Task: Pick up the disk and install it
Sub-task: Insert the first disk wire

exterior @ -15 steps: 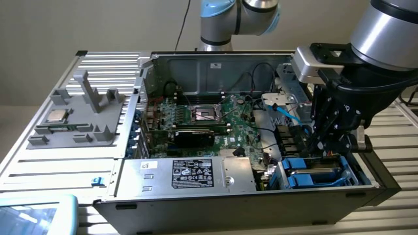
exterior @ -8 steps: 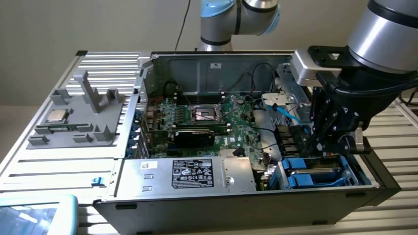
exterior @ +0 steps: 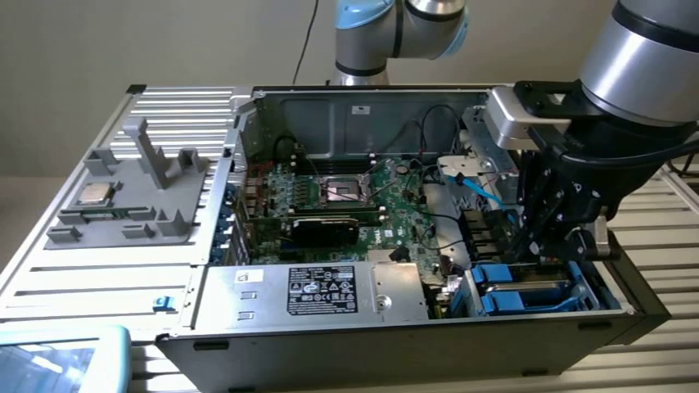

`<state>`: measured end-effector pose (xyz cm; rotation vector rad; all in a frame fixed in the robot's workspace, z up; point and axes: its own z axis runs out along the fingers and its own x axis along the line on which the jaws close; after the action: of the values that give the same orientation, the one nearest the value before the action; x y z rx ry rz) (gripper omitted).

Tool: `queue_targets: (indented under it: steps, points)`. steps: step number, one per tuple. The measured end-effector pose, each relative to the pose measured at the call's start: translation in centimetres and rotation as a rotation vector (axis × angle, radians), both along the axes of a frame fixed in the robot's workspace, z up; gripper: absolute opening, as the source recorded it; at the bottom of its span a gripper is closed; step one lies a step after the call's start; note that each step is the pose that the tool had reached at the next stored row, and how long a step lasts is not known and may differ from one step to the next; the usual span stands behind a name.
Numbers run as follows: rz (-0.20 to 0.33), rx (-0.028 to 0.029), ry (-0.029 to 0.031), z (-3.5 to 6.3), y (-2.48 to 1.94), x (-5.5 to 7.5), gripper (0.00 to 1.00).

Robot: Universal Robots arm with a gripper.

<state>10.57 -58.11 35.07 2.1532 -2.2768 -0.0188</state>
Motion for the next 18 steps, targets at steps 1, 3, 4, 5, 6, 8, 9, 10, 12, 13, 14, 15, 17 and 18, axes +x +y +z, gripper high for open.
queue_targets:
  steps: [1, 3, 4, 5, 6, 8, 9, 10, 12, 13, 14, 15, 17, 18]
  points:
    - [0.003, -0.0002, -0.0015, -0.02, -0.01, 0.00, 0.16]
    - [0.008, 0.0000, -0.0032, -0.11, -0.05, 0.00, 0.16]
    - [0.009, -0.0002, -0.0046, -0.16, -0.05, 0.00, 0.16]
    - [0.010, -0.0006, -0.0063, -0.24, -0.05, 0.00, 0.16]
    - [0.011, -0.0012, -0.0079, -0.31, -0.05, 0.00, 0.16]
    - [0.012, -0.0023, -0.0099, -0.40, -0.05, 0.00, 0.16]
    - [0.013, -0.0028, -0.0106, -0.40, -0.05, -0.01, 0.16]
    - [0.013, -0.0029, -0.0107, -0.40, -0.06, -0.01, 0.16]
    - [0.014, -0.0029, -0.0107, -0.41, -0.06, -0.01, 0.16]
    - [0.014, -0.0027, -0.0107, -0.41, -0.05, -0.01, 0.16]
    - [0.014, -0.0030, -0.0107, -0.42, -0.05, -0.01, 0.16]
    - [0.014, -0.0036, -0.0108, -0.45, -0.05, -0.01, 0.16]
    - [0.014, -0.0053, -0.0108, -0.46, -0.05, -0.01, 0.16]
    - [0.014, -0.0060, -0.0108, -0.47, -0.05, -0.01, 0.16]
